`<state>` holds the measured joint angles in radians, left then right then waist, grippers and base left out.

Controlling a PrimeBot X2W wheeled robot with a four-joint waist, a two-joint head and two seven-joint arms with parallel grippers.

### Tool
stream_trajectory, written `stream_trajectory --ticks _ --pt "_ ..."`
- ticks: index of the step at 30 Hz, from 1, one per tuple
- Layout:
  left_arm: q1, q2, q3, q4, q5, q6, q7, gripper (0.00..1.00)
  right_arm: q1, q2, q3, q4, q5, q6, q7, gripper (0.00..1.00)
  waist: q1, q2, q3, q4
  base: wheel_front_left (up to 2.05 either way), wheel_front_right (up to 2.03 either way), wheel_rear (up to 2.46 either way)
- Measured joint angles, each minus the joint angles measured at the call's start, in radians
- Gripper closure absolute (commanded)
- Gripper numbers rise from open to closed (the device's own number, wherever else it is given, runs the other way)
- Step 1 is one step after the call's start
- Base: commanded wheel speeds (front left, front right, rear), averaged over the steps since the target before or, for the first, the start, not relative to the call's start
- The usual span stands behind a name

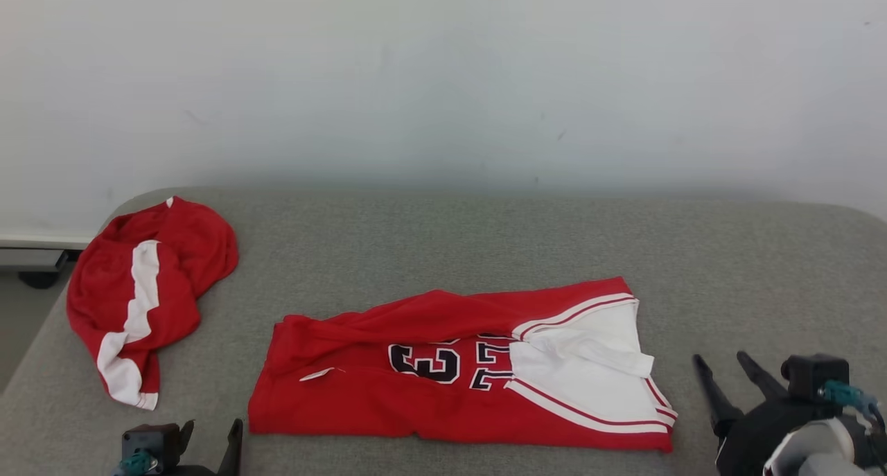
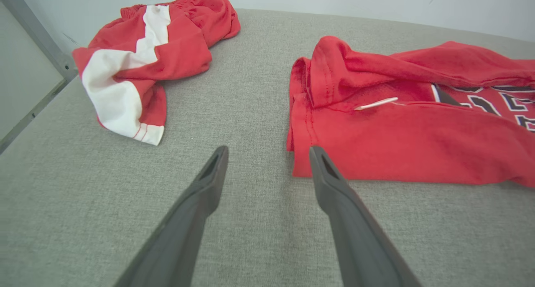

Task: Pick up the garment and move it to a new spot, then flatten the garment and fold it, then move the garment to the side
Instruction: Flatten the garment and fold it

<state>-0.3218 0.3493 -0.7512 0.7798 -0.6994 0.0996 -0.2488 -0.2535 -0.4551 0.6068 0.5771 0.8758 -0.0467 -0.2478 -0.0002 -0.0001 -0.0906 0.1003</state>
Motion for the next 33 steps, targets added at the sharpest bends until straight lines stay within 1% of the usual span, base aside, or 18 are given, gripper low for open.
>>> stream_trajectory --ticks 1,4,7,13,22,26,30,33 --pt "0.007 0.006 0.006 -0.018 0.005 0.006 0.000 0.00 -0.011 0.002 0.000 0.007 0.000 -0.006 0.000 0.00 0.0000 0.0000 0.001 0.005 0.00 0.00 0.00" --pt "0.027 0.016 0.020 -0.071 0.023 0.012 0.000 0.00 -0.055 0.006 -0.001 0.039 0.000 -0.012 0.006 0.00 0.0001 0.0000 0.004 0.024 0.00 0.00 0.00" --pt "0.053 0.022 0.035 -0.119 0.048 0.016 0.000 0.00 -0.094 0.007 0.004 0.077 0.000 -0.016 0.044 0.00 0.0001 0.0001 0.007 0.047 0.00 0.00 0.00" --pt "0.073 0.044 0.076 -0.198 0.065 0.023 0.000 0.00 -0.201 0.017 0.026 0.161 0.002 -0.019 0.170 0.00 0.0002 0.0001 0.016 0.090 0.00 0.00 0.00" --pt "0.072 0.030 0.105 -0.304 0.113 0.024 -0.001 0.00 -0.310 0.060 0.065 0.316 0.012 -0.015 0.374 0.00 0.0002 0.0002 0.051 0.141 0.00 0.00 0.00" --pt "0.072 0.024 0.128 -0.328 0.128 0.024 -0.001 0.00 -0.339 0.091 0.053 0.375 0.048 -0.016 0.441 0.00 0.0002 0.0001 0.070 0.162 0.00 0.00 0.00" --pt "0.071 0.008 0.158 -0.342 0.143 0.024 -0.001 0.00 -0.354 0.102 0.048 0.453 0.063 -0.029 0.507 0.00 0.0002 0.0001 0.088 0.191 0.00 0.00 0.00" --pt "0.071 0.001 0.171 -0.349 0.166 0.024 -0.001 0.00 -0.354 0.112 0.047 0.482 0.072 -0.030 0.542 0.00 0.0002 0.0001 0.096 0.205 0.00 0.00 0.00"
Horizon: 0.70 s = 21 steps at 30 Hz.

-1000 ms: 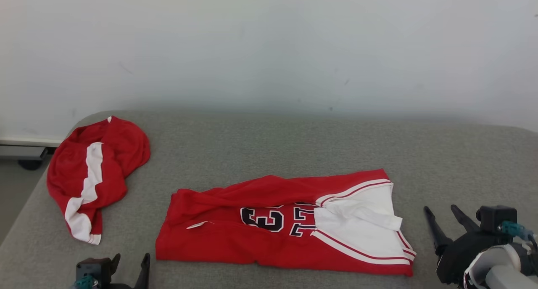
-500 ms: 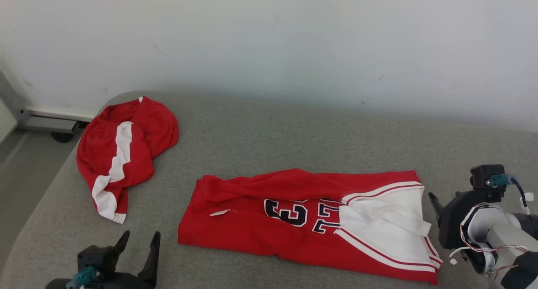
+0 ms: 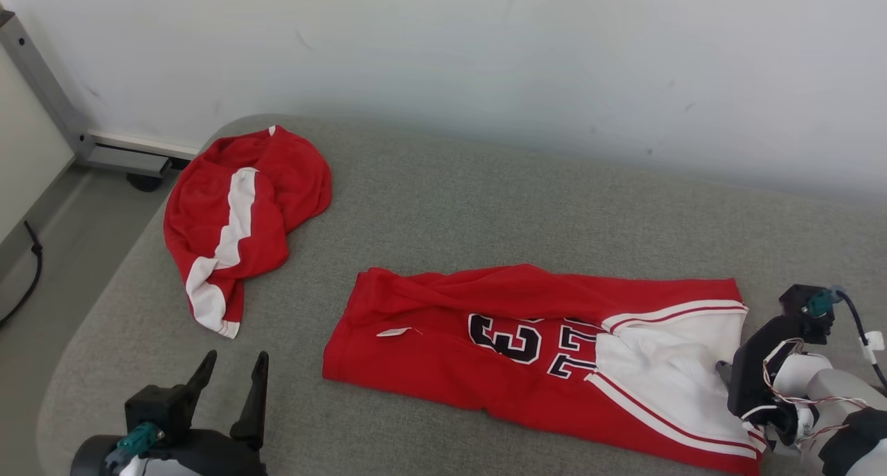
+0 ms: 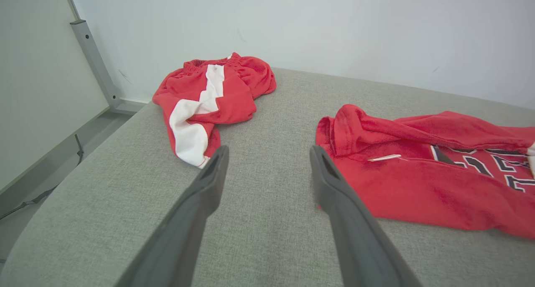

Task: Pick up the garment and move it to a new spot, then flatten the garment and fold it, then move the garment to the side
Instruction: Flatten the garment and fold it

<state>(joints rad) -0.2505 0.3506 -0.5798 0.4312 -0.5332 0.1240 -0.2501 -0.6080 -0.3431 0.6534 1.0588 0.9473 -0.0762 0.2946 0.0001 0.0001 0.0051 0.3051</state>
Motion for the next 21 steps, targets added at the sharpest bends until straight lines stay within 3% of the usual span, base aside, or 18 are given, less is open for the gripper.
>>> stream_trajectory --ticks 7,8,10,11,12,21 --pt "0.002 -0.012 0.040 -0.019 0.024 0.000 0.000 0.00 -0.019 0.022 0.019 0.039 0.019 0.029 0.097 0.00 0.0000 -0.0001 0.007 0.008 0.00 0.00 0.00" --pt "0.002 -0.015 0.043 -0.022 0.027 0.000 0.000 0.00 -0.019 0.023 0.021 0.042 0.021 0.032 0.109 0.23 -0.0001 -0.0001 0.008 0.008 0.00 0.00 0.00" --pt "0.002 -0.022 0.049 -0.025 0.033 0.000 0.000 0.00 -0.022 0.023 0.027 0.047 0.021 0.045 0.134 0.58 0.0000 -0.0001 0.009 0.008 0.00 0.00 0.00" --pt "0.002 -0.025 0.052 -0.025 0.033 0.000 0.000 0.00 -0.025 0.024 0.029 0.048 0.021 0.053 0.142 0.93 -0.0001 -0.0001 0.009 0.008 0.00 0.00 0.00" --pt "0.002 -0.027 0.054 -0.026 0.036 0.000 0.000 0.00 -0.030 0.027 0.029 0.051 0.021 0.059 0.151 1.00 -0.0001 0.0000 0.010 0.008 0.00 0.00 0.00" --pt "0.028 -0.034 0.086 -0.030 0.068 0.000 0.000 0.00 -0.042 0.031 0.018 0.070 0.031 0.091 0.147 1.00 0.0000 -0.0001 0.014 0.001 0.00 0.00 0.00"
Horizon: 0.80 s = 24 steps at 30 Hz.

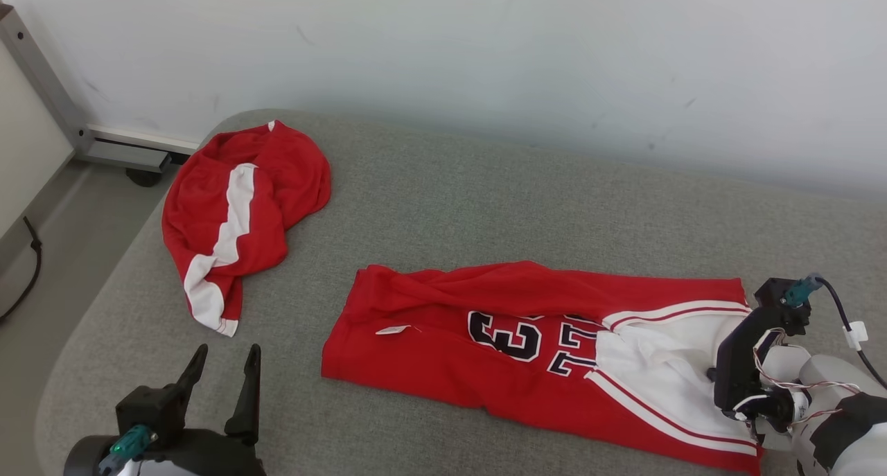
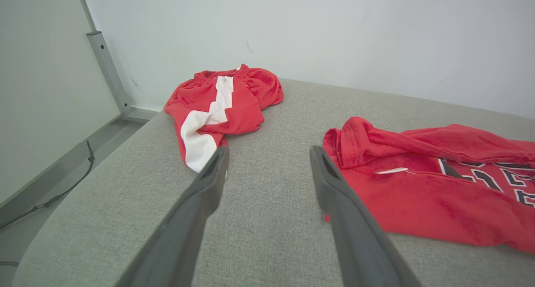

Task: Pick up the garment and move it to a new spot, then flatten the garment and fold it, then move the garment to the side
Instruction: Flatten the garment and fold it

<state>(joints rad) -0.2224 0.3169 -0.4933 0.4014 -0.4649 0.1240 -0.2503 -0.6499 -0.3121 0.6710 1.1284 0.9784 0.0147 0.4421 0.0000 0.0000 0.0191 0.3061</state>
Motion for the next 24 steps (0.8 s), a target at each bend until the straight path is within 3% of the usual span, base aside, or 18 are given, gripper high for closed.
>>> stream_trajectory --ticks 24 --pt "0.055 -0.010 0.043 -0.026 0.023 0.000 0.000 0.00 -0.012 -0.151 -0.027 0.080 -0.003 0.036 -0.101 1.00 0.0000 0.0001 -0.017 -0.136 0.00 0.00 0.00"
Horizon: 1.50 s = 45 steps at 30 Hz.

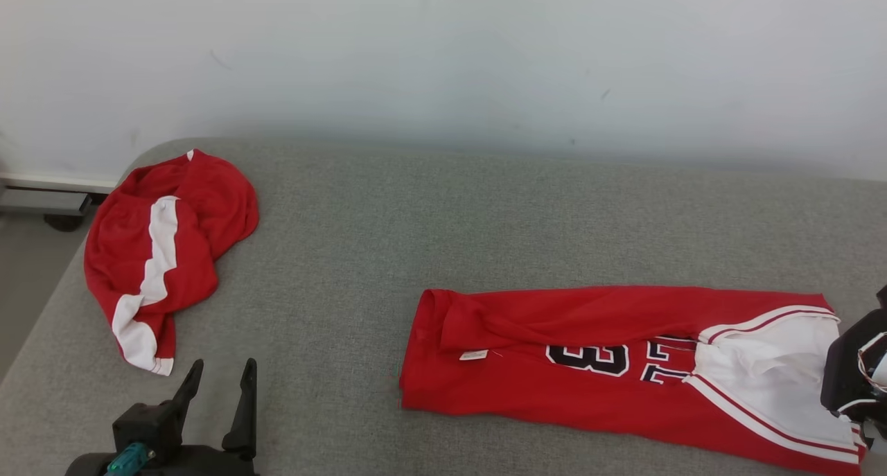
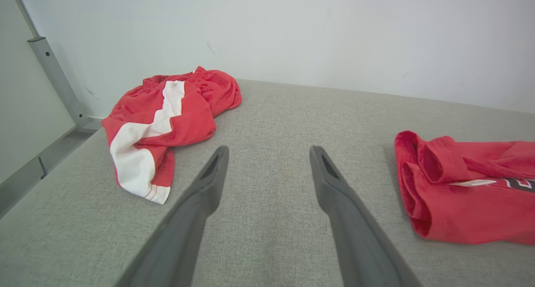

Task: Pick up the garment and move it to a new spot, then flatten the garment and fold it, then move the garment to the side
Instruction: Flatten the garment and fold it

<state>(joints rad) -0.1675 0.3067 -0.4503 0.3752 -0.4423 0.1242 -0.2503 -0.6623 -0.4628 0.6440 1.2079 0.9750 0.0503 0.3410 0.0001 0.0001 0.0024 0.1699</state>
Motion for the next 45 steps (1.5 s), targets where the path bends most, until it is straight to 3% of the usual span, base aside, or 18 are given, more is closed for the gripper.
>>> stream_trajectory --ticks 11,20,27,37,45 --pt "0.004 -0.009 -0.004 0.000 0.003 0.000 0.000 0.00 0.002 0.005 -0.016 -0.024 0.014 0.035 -0.051 1.00 0.0000 0.0000 -0.017 -0.018 0.00 0.00 0.00" --pt "0.033 -0.009 0.010 0.004 0.003 0.000 0.001 0.00 0.002 0.041 -0.007 -0.128 0.028 0.066 -0.051 1.00 0.0000 0.0000 -0.033 -0.026 0.00 0.00 0.00" --pt "0.044 -0.011 0.012 0.009 0.004 0.000 0.003 0.00 0.030 0.089 0.017 -0.267 0.057 0.073 -0.031 1.00 0.0000 0.0000 -0.046 -0.037 0.00 0.00 0.00" --pt "0.043 -0.022 0.002 0.013 0.009 0.000 0.012 0.00 0.080 0.092 0.068 -0.551 0.121 0.073 0.023 1.00 0.0000 -0.0001 -0.058 -0.020 0.00 0.00 0.00" --pt "0.040 -0.041 -0.017 0.022 0.011 0.000 0.021 0.00 0.080 0.119 0.062 -0.644 0.157 0.073 0.047 1.00 0.0000 -0.0001 -0.064 0.020 0.00 0.00 0.00"
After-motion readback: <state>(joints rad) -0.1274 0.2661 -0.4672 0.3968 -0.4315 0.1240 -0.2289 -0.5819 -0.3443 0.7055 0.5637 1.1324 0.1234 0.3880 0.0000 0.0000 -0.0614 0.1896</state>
